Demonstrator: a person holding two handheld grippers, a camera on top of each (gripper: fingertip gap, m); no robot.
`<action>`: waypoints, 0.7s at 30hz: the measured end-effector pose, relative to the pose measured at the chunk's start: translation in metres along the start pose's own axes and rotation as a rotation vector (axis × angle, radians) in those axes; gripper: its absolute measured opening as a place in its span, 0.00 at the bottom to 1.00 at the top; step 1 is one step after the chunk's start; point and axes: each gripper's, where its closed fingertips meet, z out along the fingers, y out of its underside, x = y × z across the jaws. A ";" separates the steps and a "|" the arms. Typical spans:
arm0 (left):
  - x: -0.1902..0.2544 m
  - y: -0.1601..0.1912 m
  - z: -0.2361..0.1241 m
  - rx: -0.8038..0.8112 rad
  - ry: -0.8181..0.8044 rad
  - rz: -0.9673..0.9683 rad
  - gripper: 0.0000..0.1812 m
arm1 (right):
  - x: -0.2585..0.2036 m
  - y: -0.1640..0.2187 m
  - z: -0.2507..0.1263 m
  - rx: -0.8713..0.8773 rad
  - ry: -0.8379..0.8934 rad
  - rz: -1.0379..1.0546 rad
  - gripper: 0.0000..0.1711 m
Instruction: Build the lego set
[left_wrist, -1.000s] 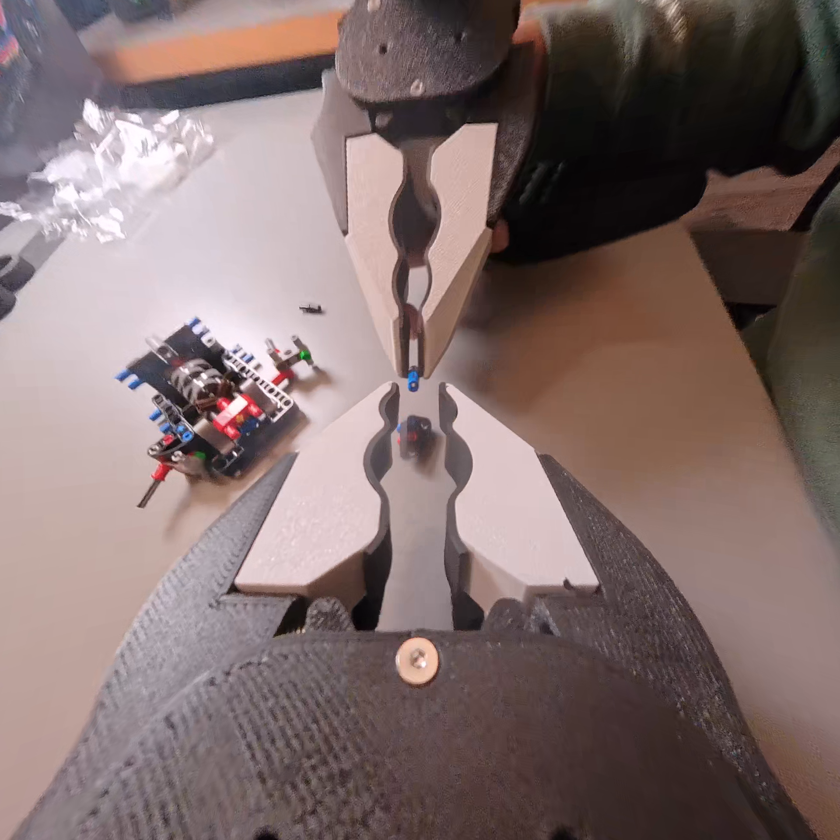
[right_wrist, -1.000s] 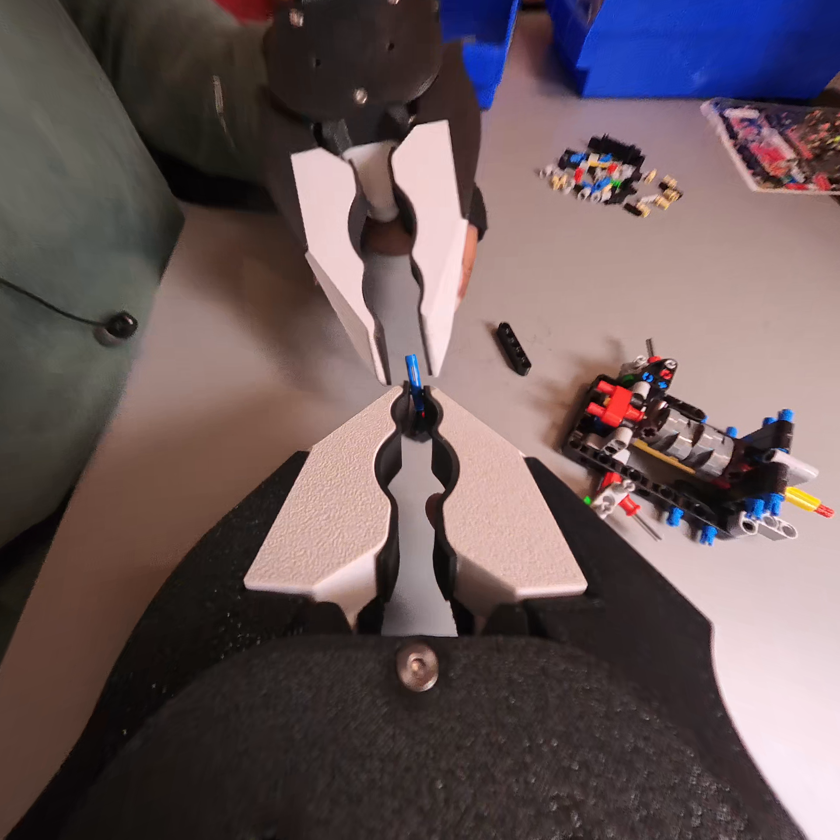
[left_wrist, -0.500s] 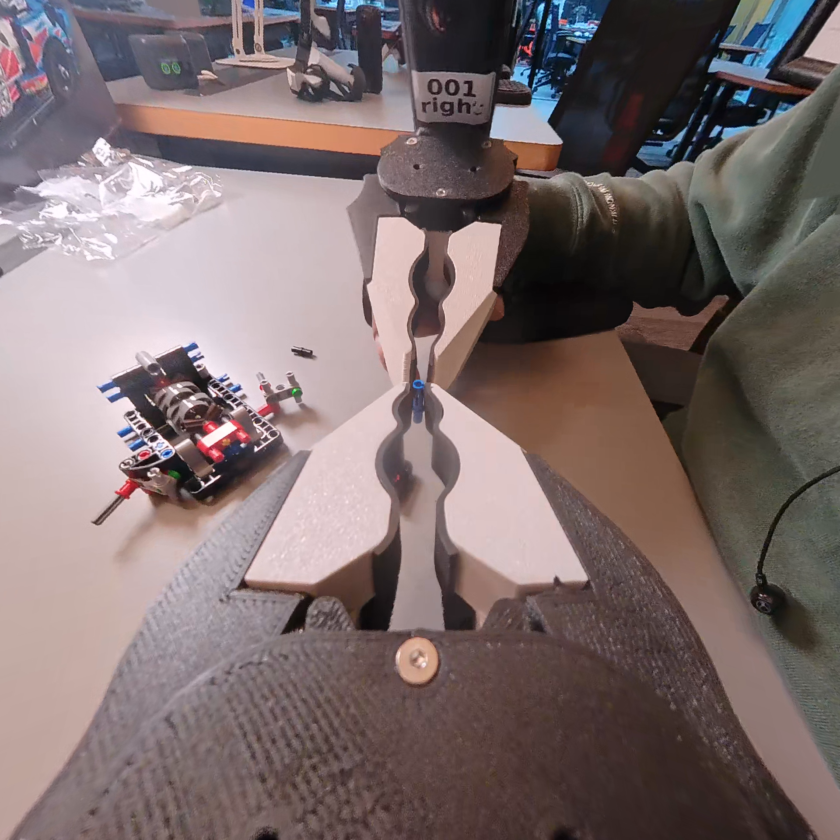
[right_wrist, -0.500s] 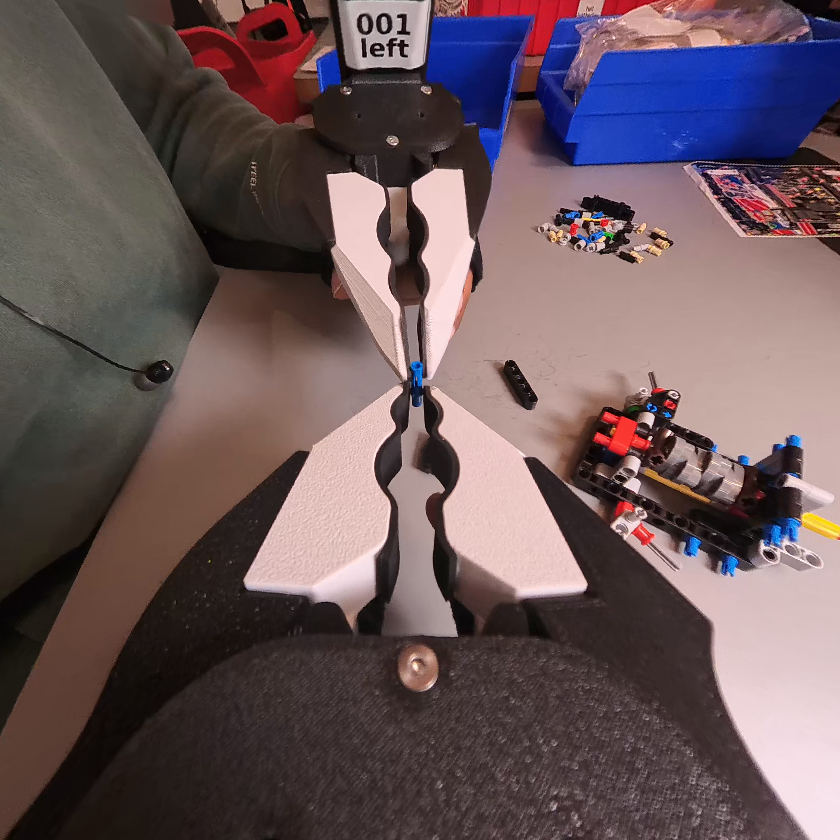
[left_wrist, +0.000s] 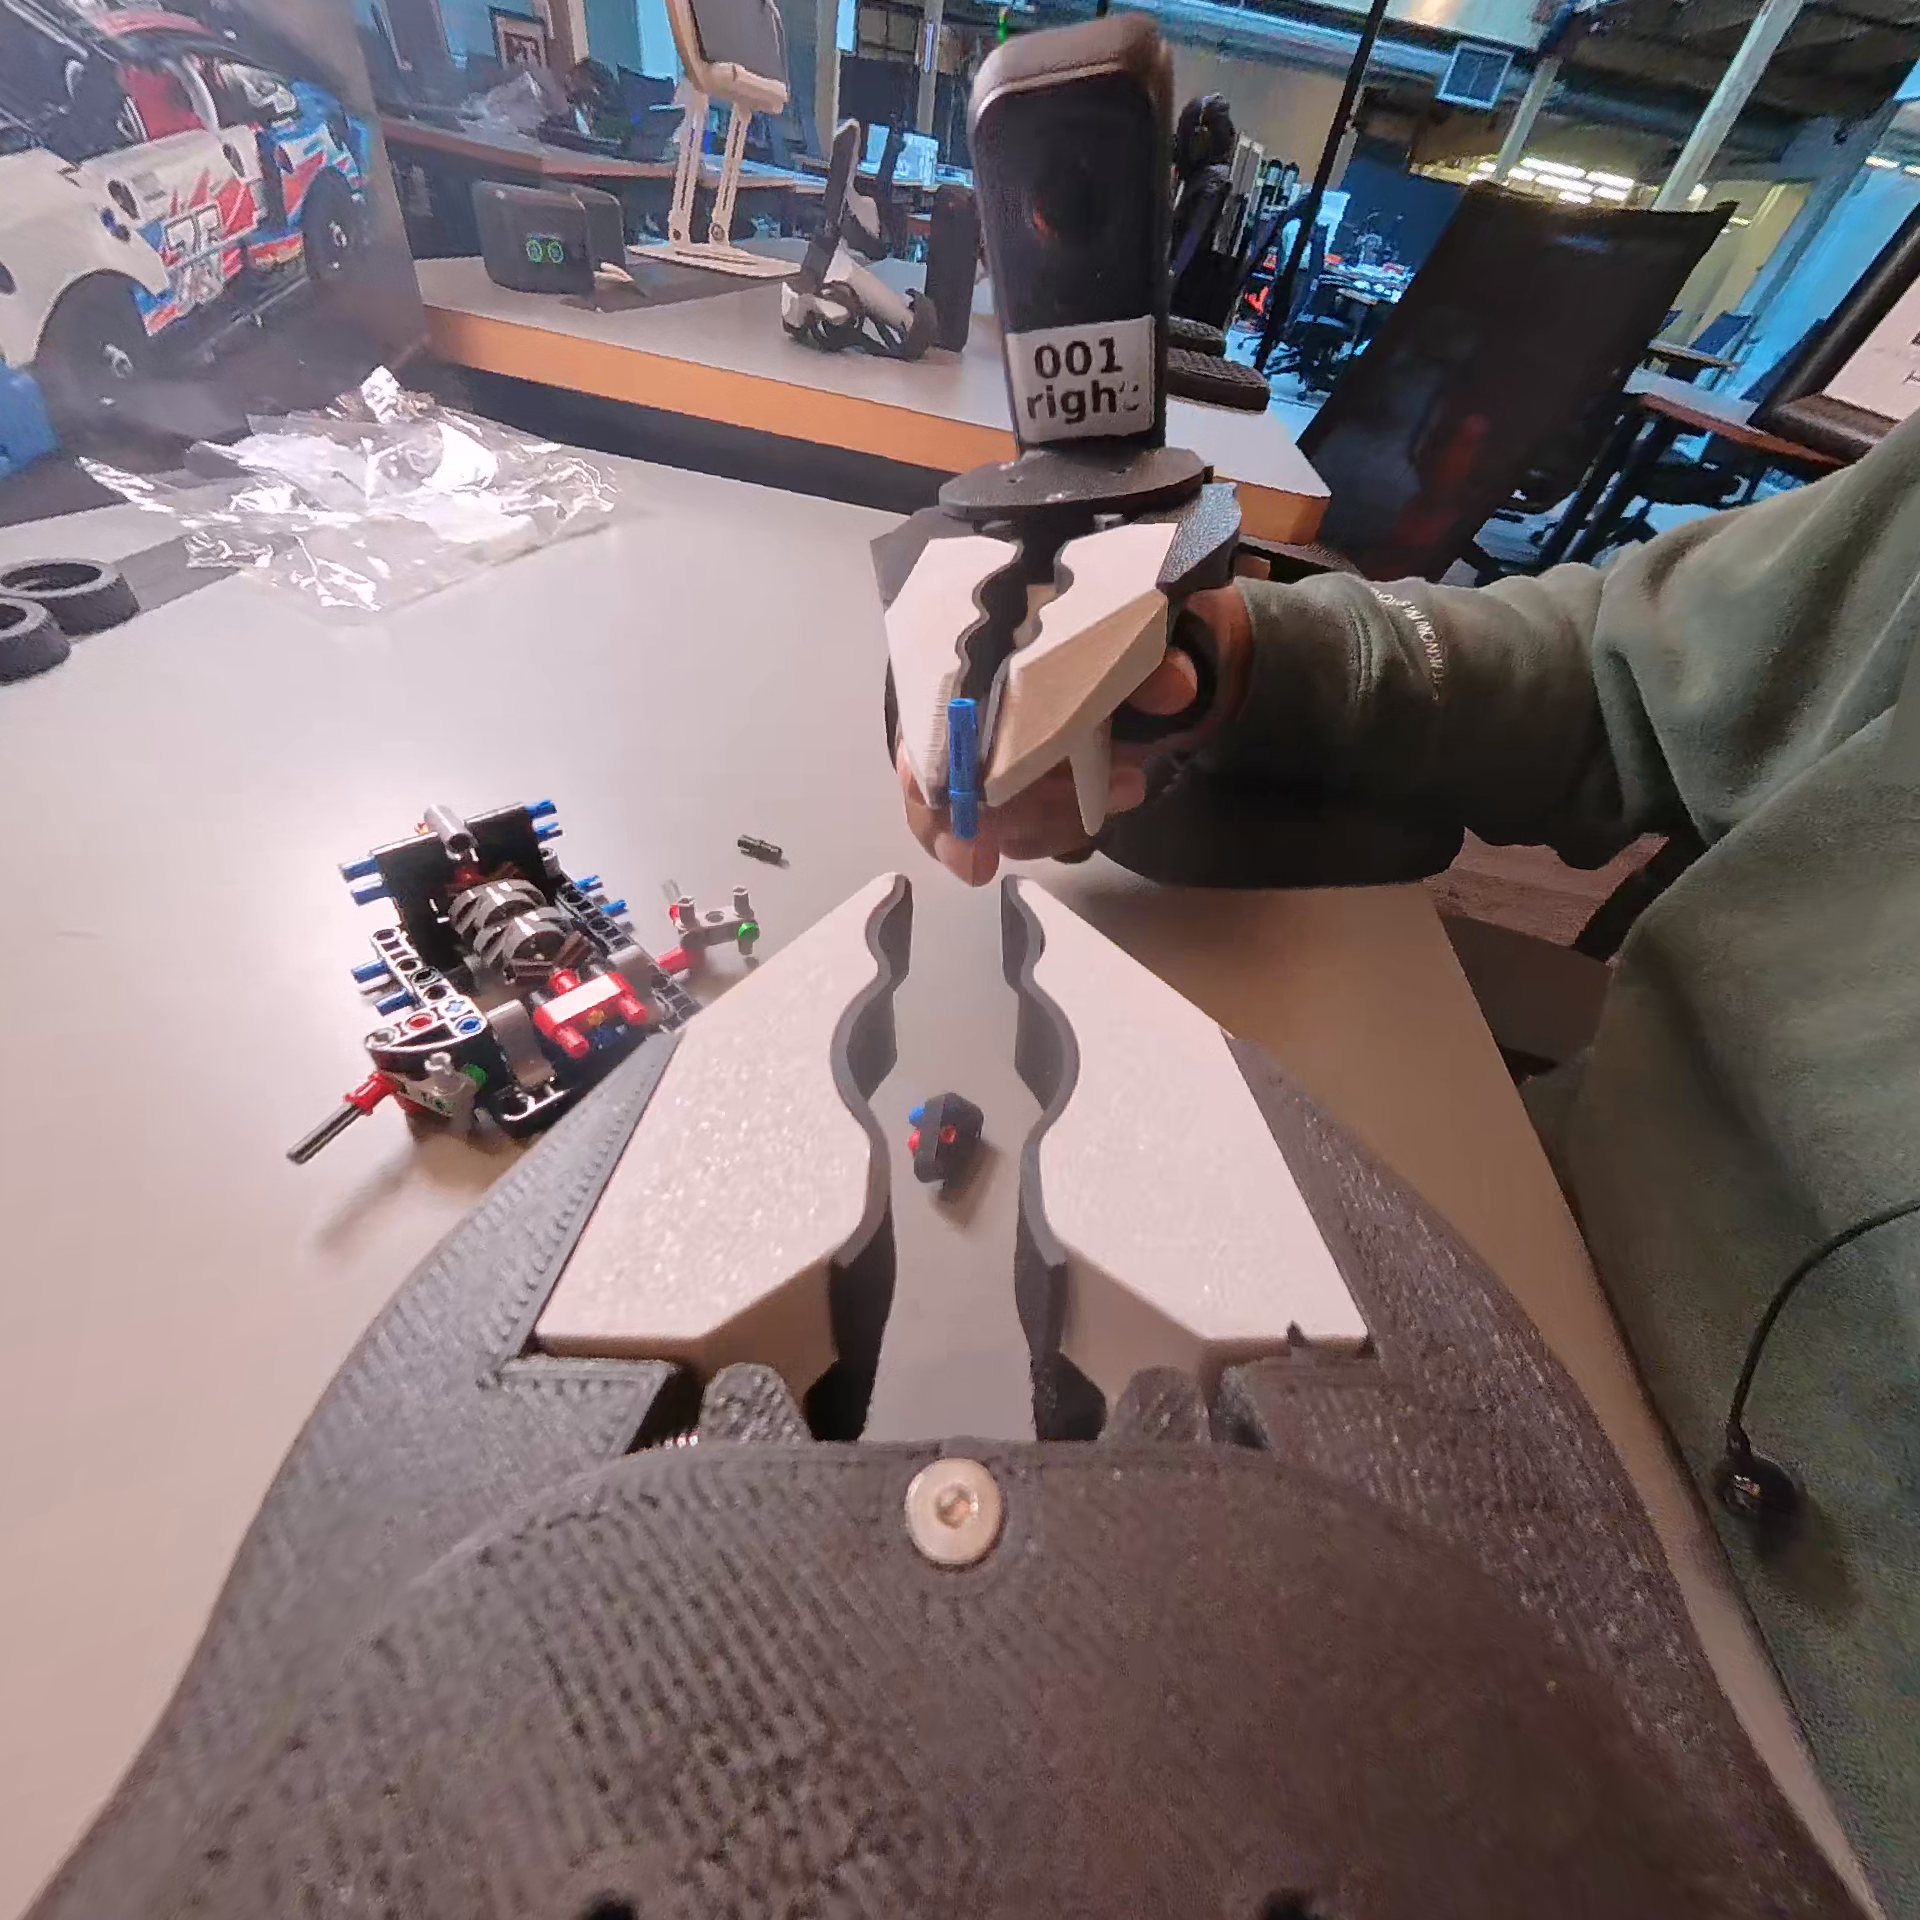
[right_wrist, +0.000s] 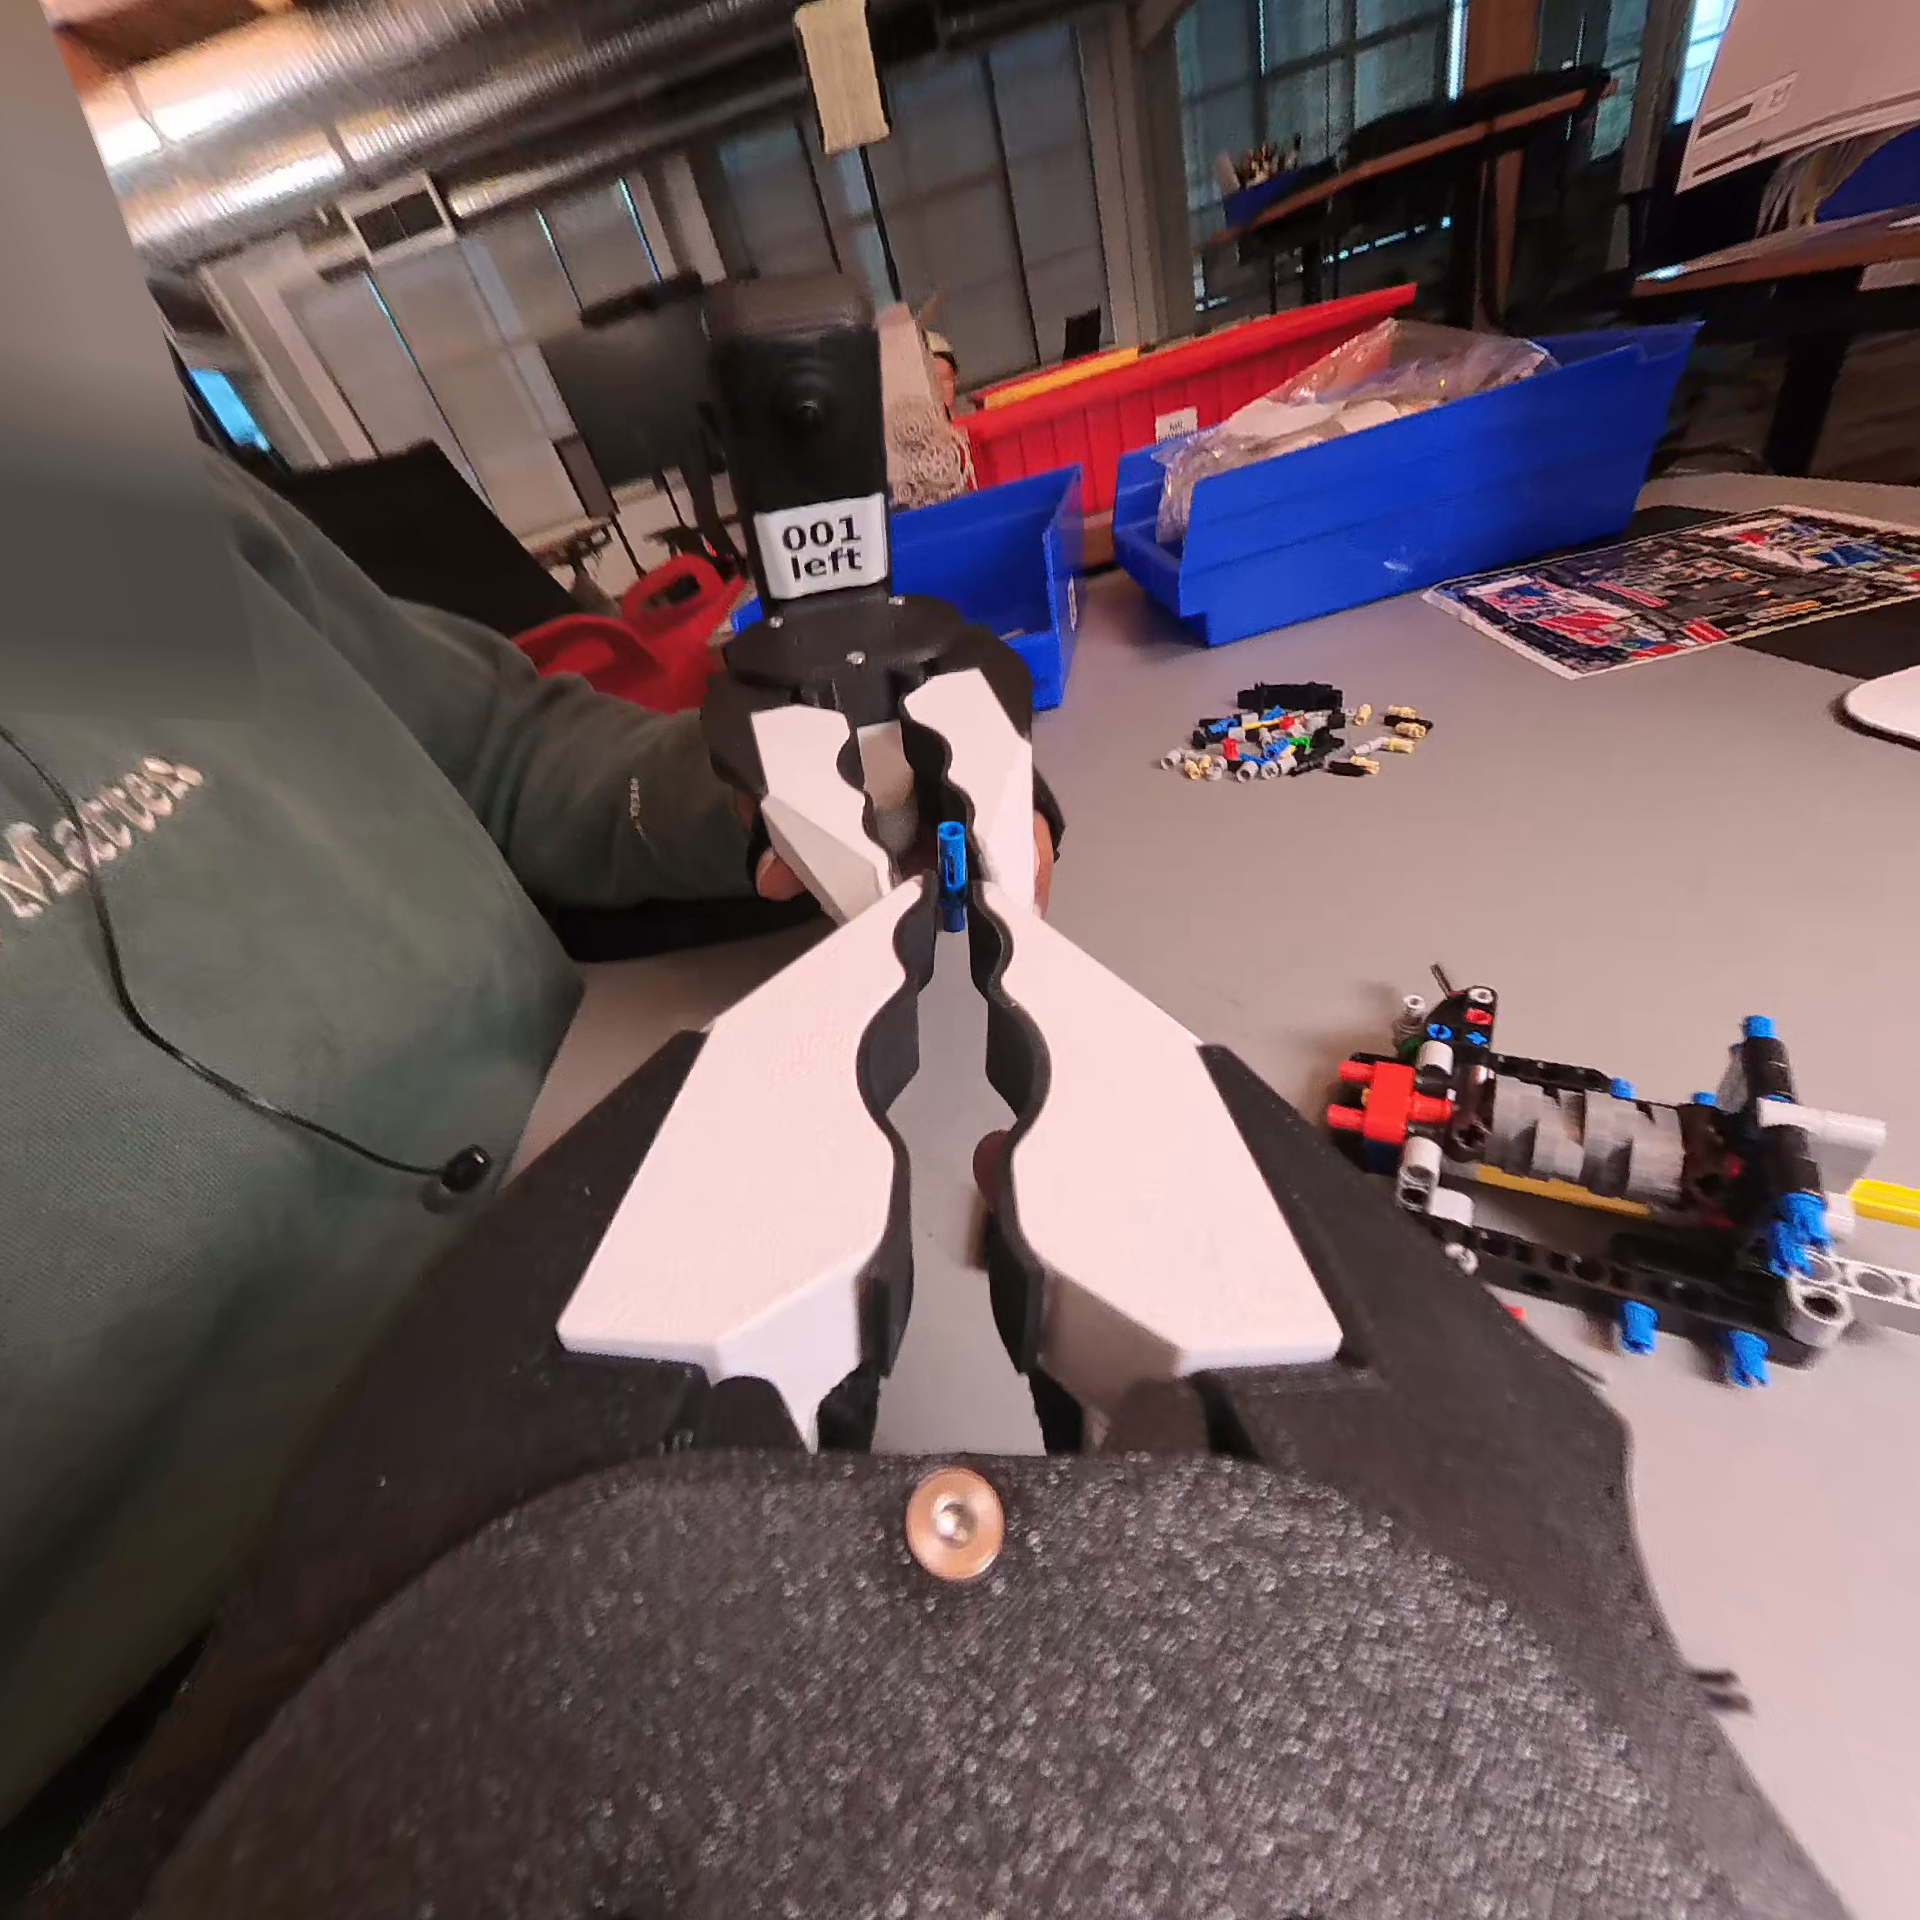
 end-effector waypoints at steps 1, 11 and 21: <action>0.001 -0.001 0.000 0.007 -0.002 0.006 0.08 | 0.000 -0.001 0.001 0.013 -0.004 0.013 0.02; 0.002 -0.013 -0.004 0.062 -0.013 -0.005 0.04 | -0.005 0.000 0.007 0.043 -0.036 0.050 0.01; 0.001 0.000 -0.003 -0.037 -0.010 0.020 0.01 | -0.001 0.010 0.007 -0.029 -0.018 0.006 0.04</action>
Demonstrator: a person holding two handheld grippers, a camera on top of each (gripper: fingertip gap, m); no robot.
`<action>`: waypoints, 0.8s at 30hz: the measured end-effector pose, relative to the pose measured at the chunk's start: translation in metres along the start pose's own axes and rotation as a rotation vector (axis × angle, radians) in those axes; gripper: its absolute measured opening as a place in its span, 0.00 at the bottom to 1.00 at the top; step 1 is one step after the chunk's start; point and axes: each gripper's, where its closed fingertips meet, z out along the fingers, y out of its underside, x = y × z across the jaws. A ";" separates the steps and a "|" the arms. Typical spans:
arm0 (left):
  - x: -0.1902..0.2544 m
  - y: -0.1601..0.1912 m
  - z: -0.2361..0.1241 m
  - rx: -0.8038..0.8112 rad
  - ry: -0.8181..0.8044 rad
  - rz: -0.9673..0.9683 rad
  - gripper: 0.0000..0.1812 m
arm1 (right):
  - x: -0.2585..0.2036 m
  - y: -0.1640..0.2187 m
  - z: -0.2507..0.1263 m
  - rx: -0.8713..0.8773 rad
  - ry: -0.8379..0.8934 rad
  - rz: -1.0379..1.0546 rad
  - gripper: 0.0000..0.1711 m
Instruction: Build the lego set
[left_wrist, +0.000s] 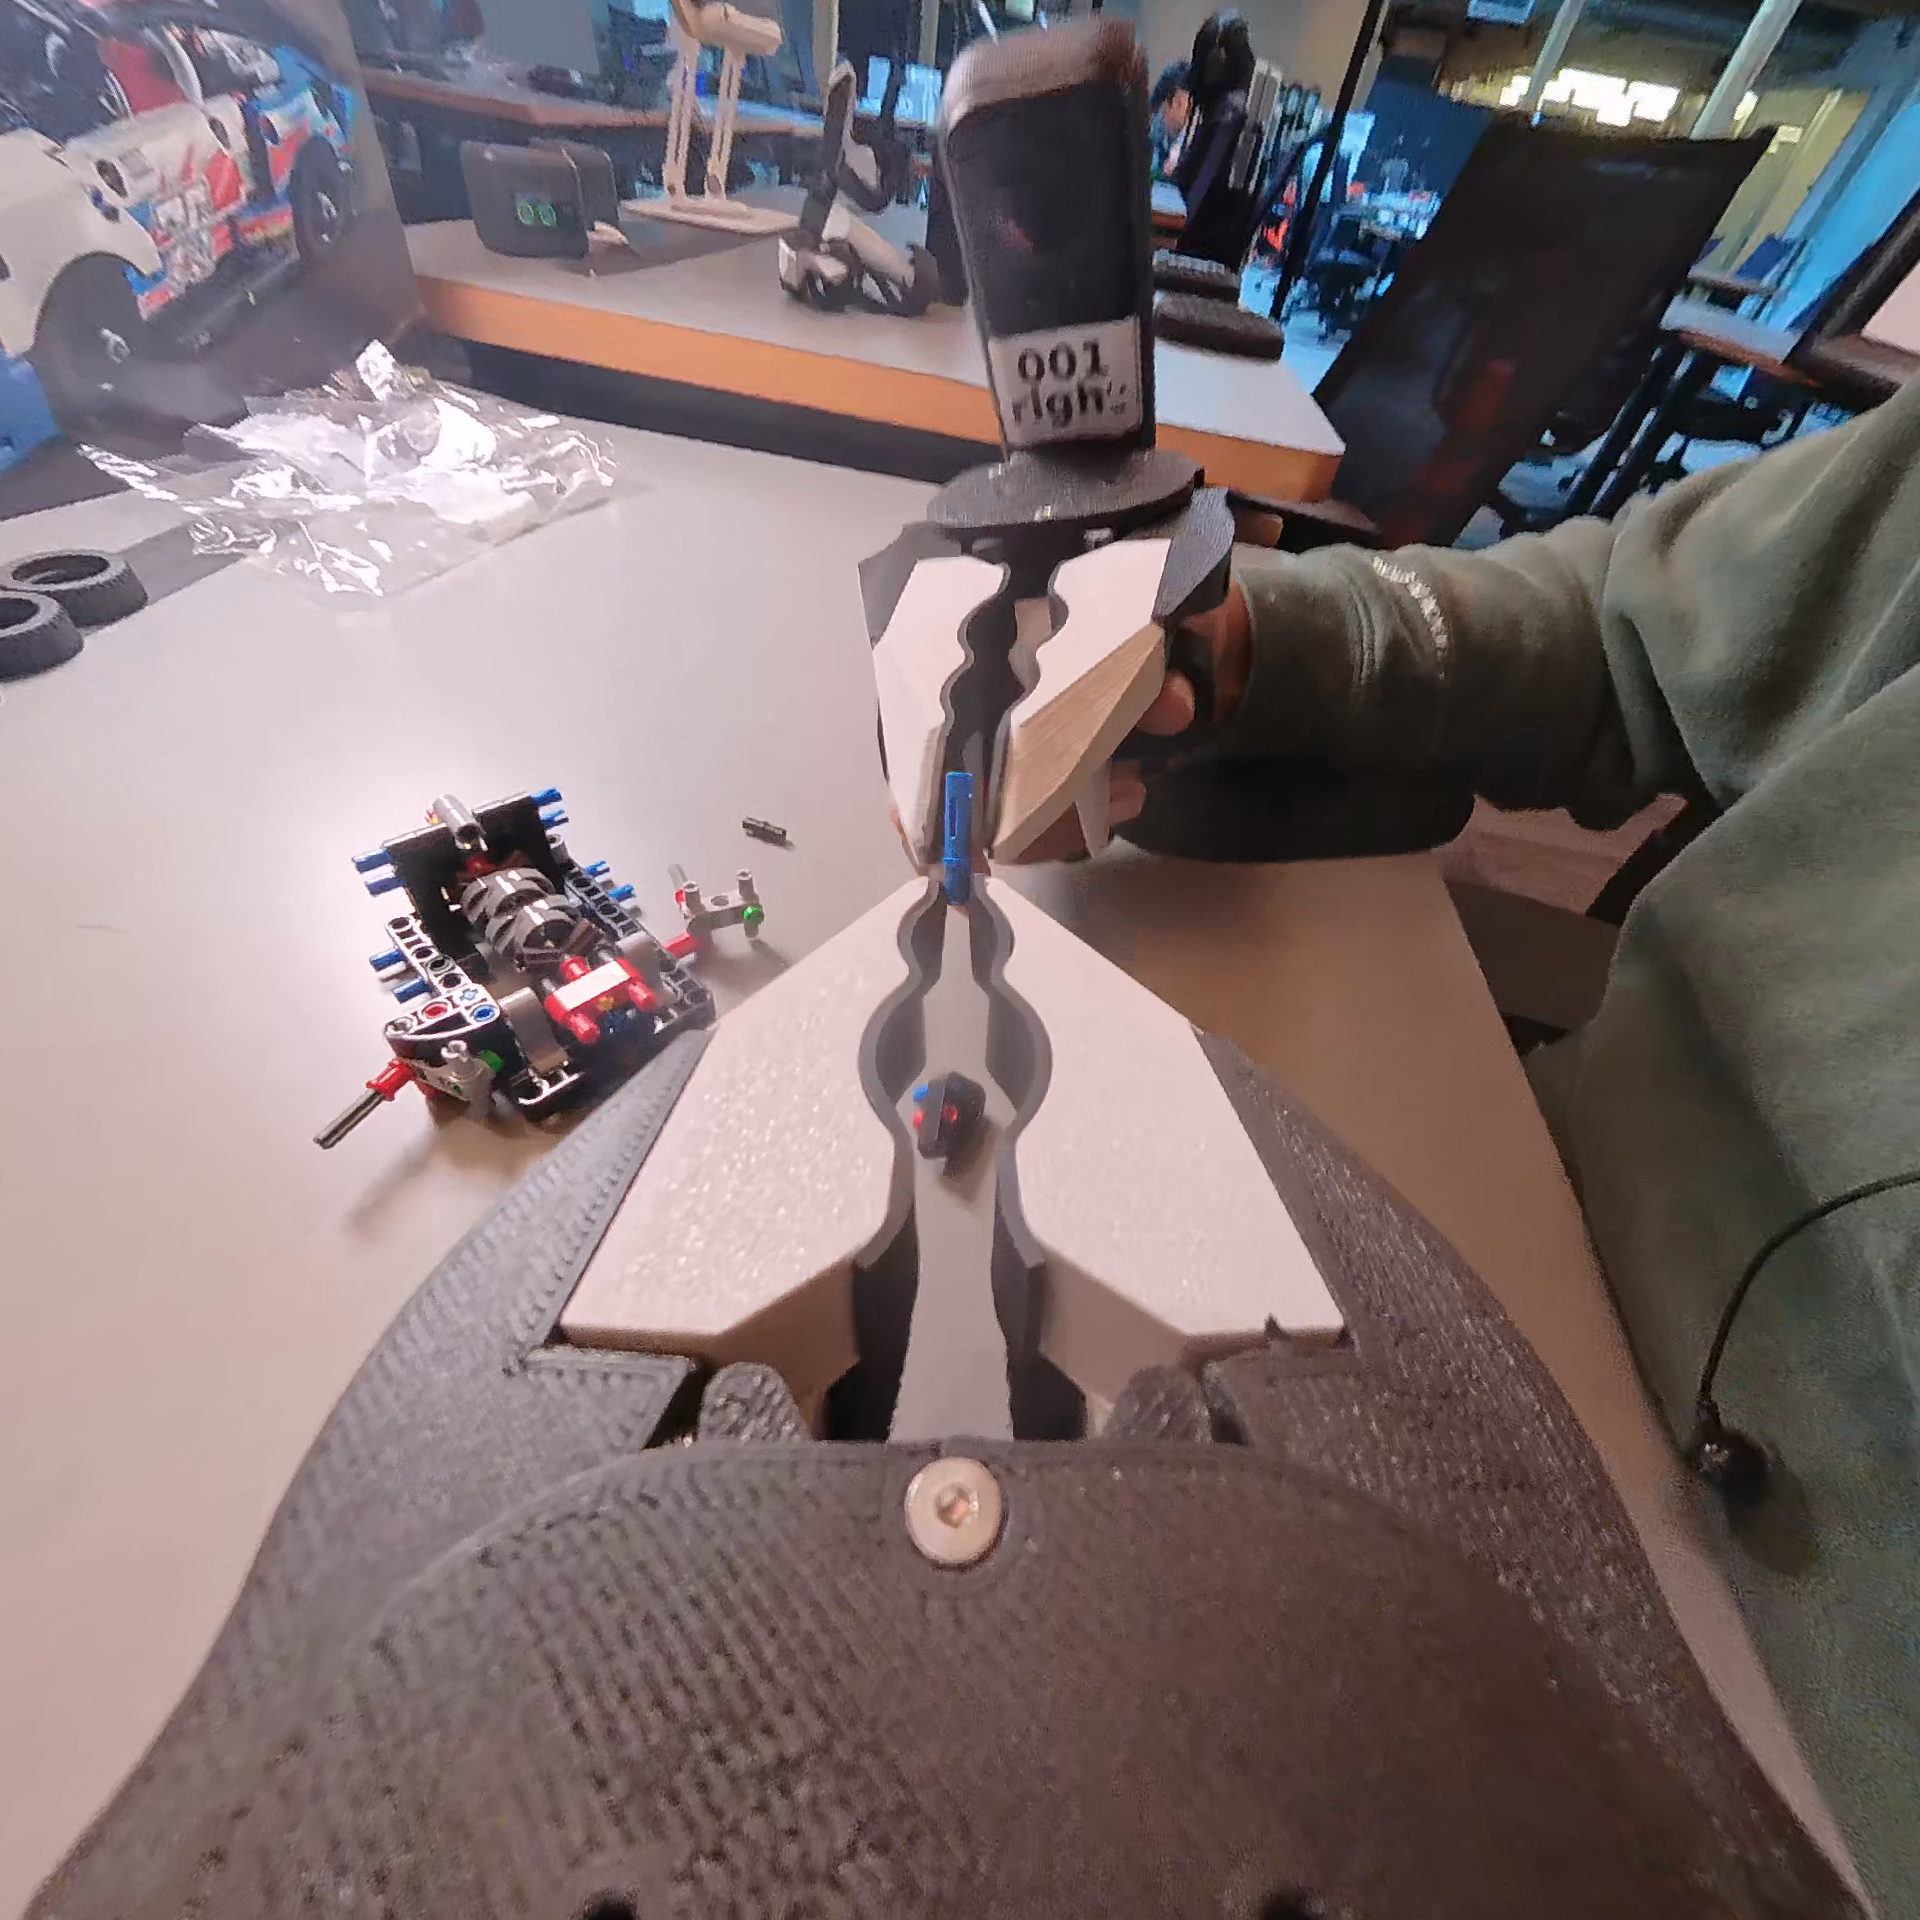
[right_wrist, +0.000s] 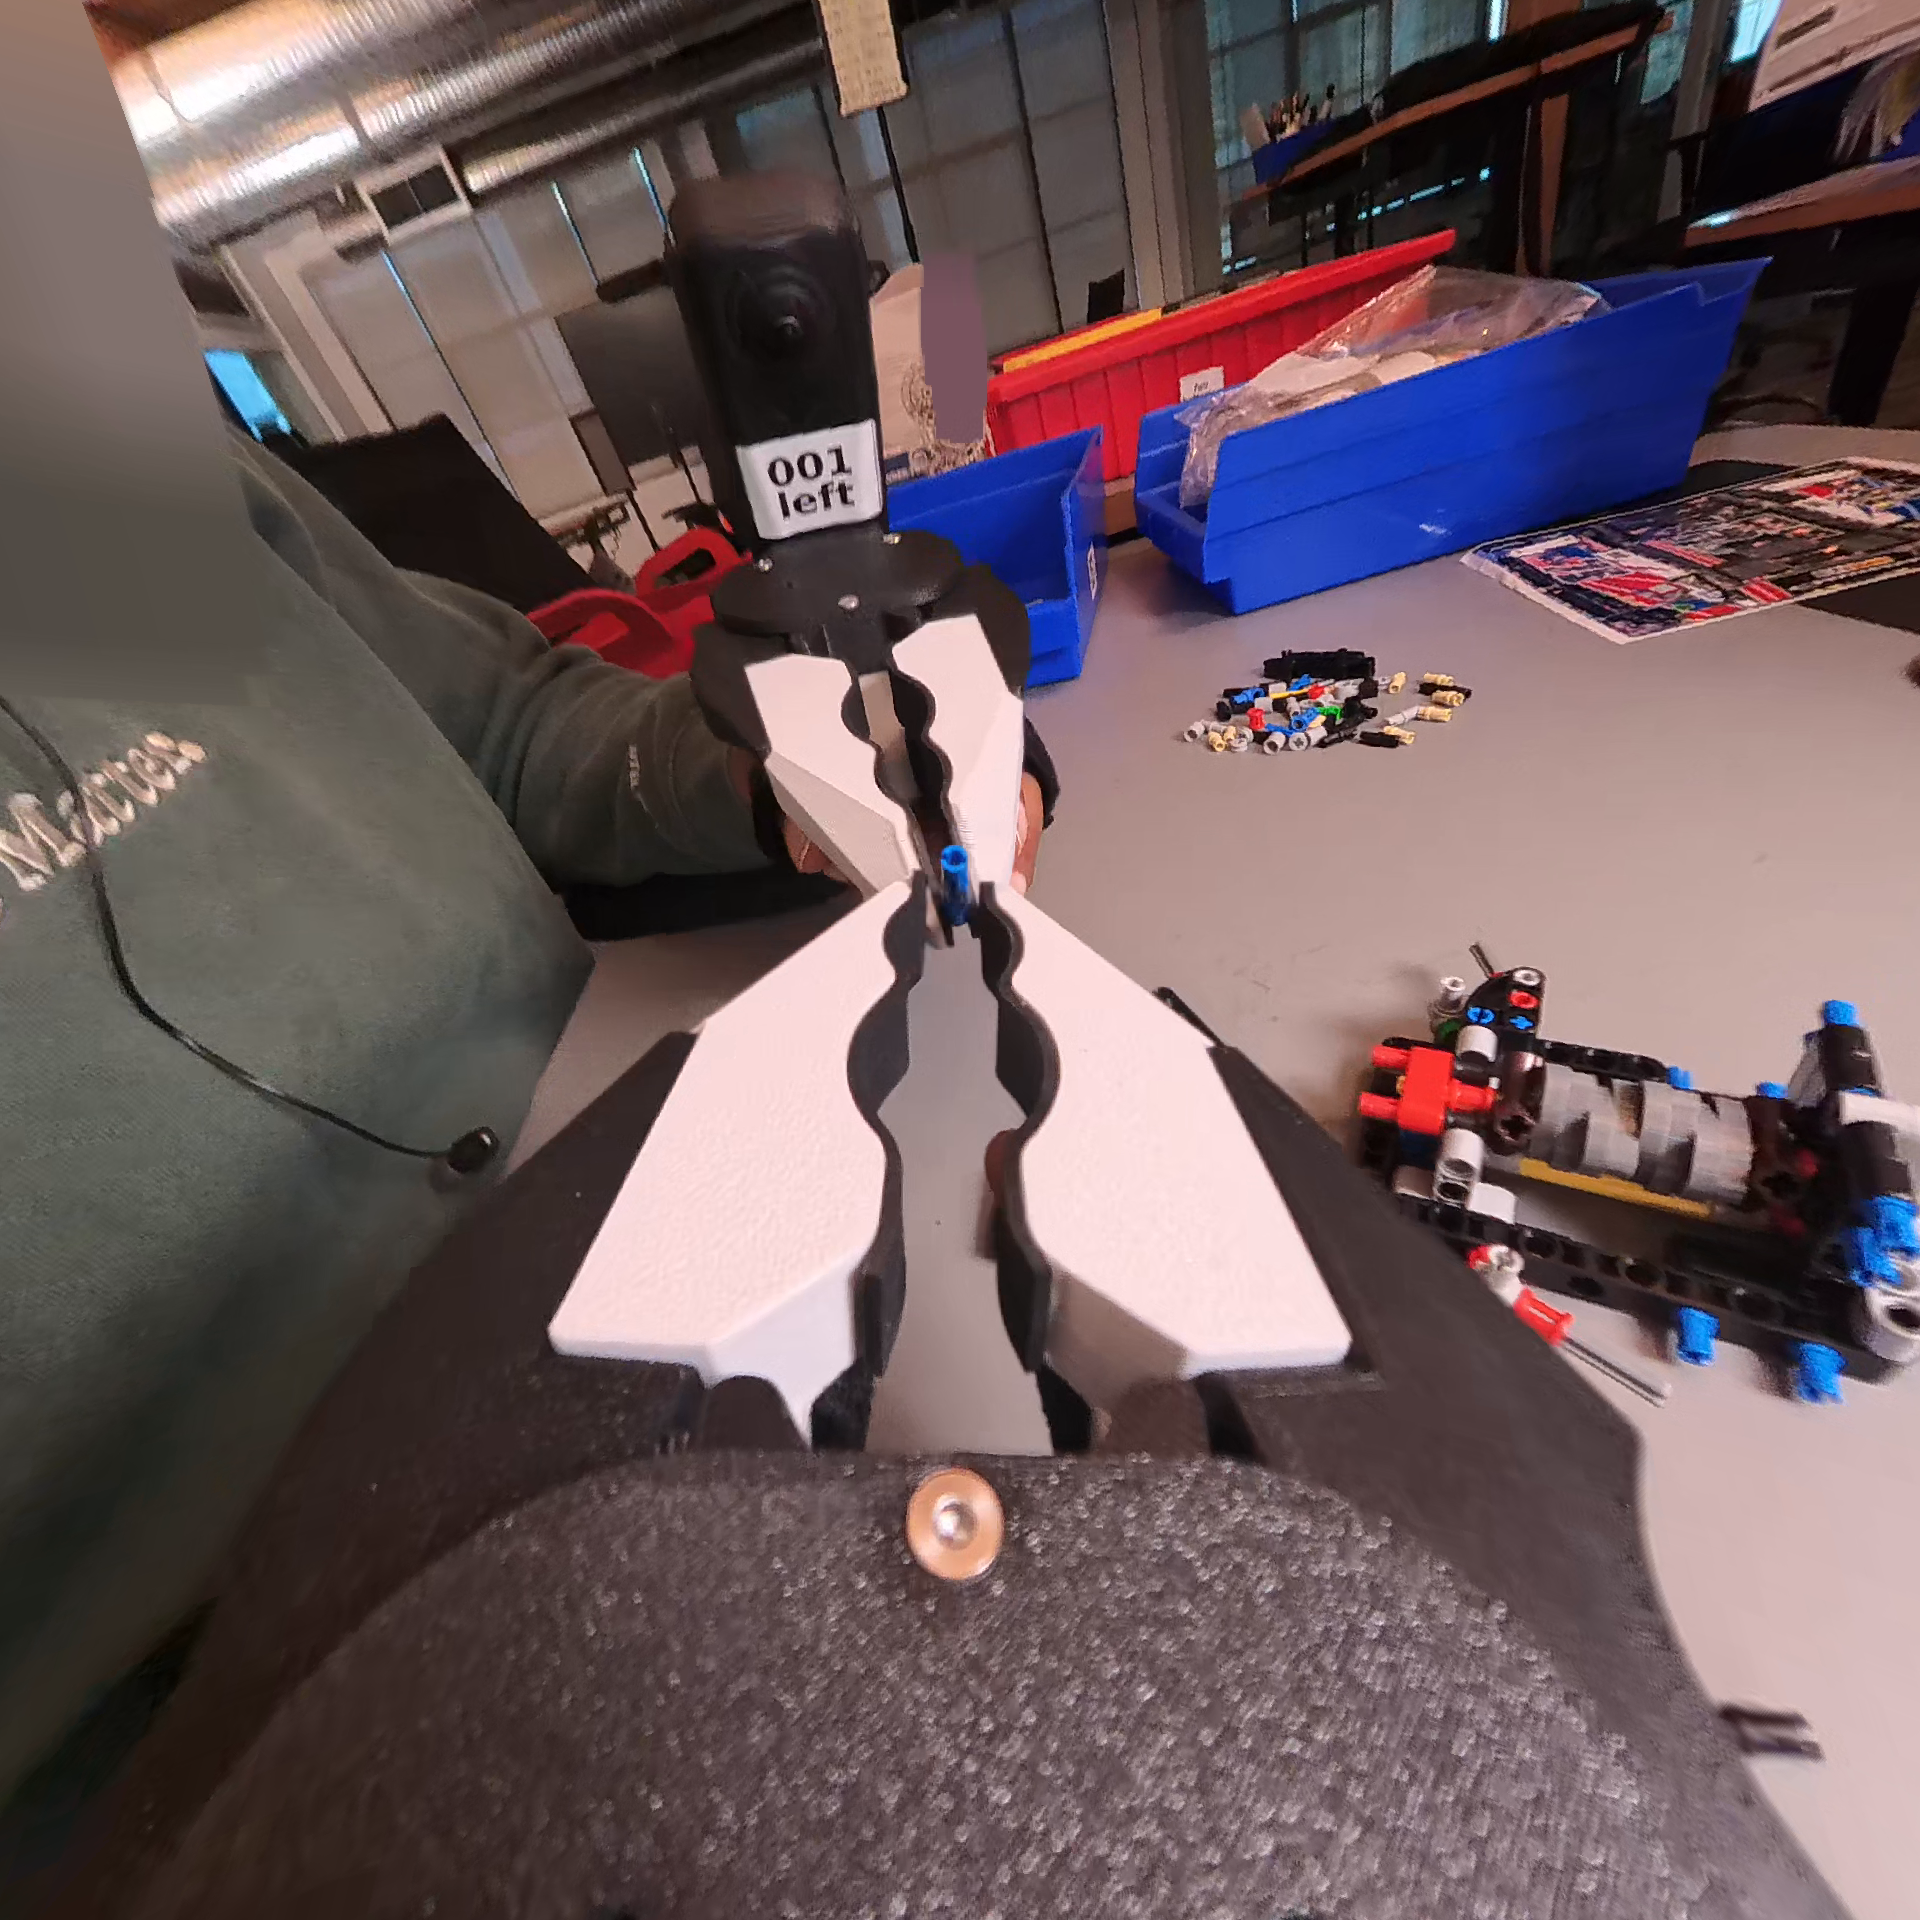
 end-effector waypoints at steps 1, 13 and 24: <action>0.000 0.003 0.001 -0.022 0.000 0.011 0.01 | 0.000 0.001 -0.001 -0.018 0.009 -0.029 0.06; 0.002 0.017 0.006 -0.092 0.016 0.015 0.01 | 0.002 0.014 -0.003 -0.117 0.039 -0.131 0.01; -0.005 0.081 0.014 -0.414 0.018 0.292 0.19 | 0.015 0.026 -0.026 -0.267 0.118 -0.225 0.01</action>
